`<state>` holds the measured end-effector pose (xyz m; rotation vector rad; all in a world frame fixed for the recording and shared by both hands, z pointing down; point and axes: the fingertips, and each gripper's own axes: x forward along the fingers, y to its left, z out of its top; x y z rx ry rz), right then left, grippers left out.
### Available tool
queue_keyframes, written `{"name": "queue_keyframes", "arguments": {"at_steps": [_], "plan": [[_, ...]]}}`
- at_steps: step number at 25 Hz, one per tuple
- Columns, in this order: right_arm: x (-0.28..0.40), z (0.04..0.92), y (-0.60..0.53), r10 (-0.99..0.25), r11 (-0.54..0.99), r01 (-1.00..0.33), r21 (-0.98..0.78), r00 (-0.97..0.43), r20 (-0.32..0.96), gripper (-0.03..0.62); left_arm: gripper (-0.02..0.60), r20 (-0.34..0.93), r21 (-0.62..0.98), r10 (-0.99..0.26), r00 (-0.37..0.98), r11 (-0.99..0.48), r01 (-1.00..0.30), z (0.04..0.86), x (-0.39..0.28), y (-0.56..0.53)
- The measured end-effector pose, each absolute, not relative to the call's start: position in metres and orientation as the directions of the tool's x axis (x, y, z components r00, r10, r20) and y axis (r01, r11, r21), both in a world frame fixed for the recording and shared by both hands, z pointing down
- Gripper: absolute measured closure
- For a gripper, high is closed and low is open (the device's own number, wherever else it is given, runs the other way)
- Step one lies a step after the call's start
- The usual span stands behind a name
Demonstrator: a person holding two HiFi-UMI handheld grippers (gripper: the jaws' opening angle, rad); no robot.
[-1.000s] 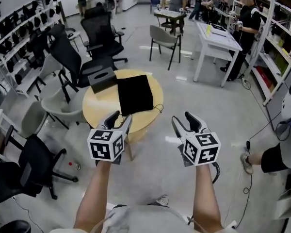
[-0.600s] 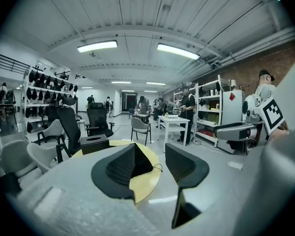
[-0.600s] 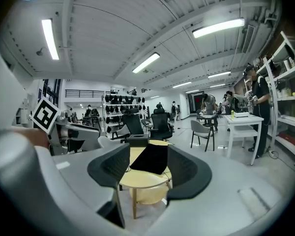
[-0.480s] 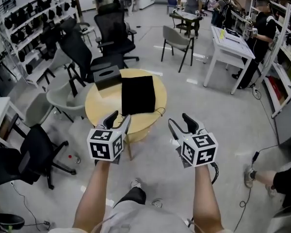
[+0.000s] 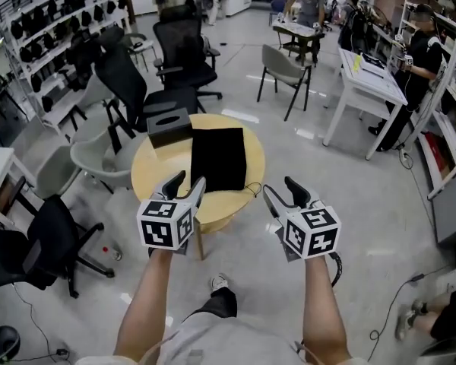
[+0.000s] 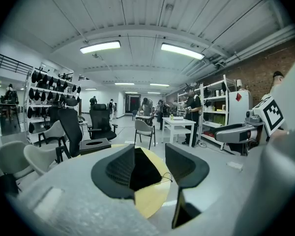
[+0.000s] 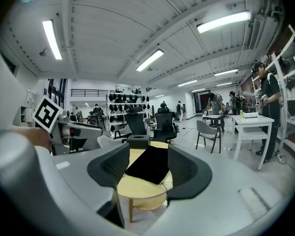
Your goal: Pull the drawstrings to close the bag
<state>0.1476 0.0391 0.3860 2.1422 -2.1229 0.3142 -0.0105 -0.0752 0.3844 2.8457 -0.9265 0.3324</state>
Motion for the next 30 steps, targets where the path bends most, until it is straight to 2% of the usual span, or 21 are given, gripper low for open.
{"name": "queue_keyframes", "arguments": {"at_steps": [18,30], "plan": [[0.197,0.393,-0.180,-0.963,0.038,-0.998,-0.042,-0.048,0.266,0.347,0.380,0.267,0.089,-0.588,0.764,-0.774,-0.627,0.402,0.033,-0.282],[0.193,0.399,-0.239,-0.951,0.076,-0.997,-0.021,-0.078,0.300,0.347,0.380,0.265,0.121,-0.588,0.764,-0.766,-0.631,0.410,0.029,-0.332]]}}
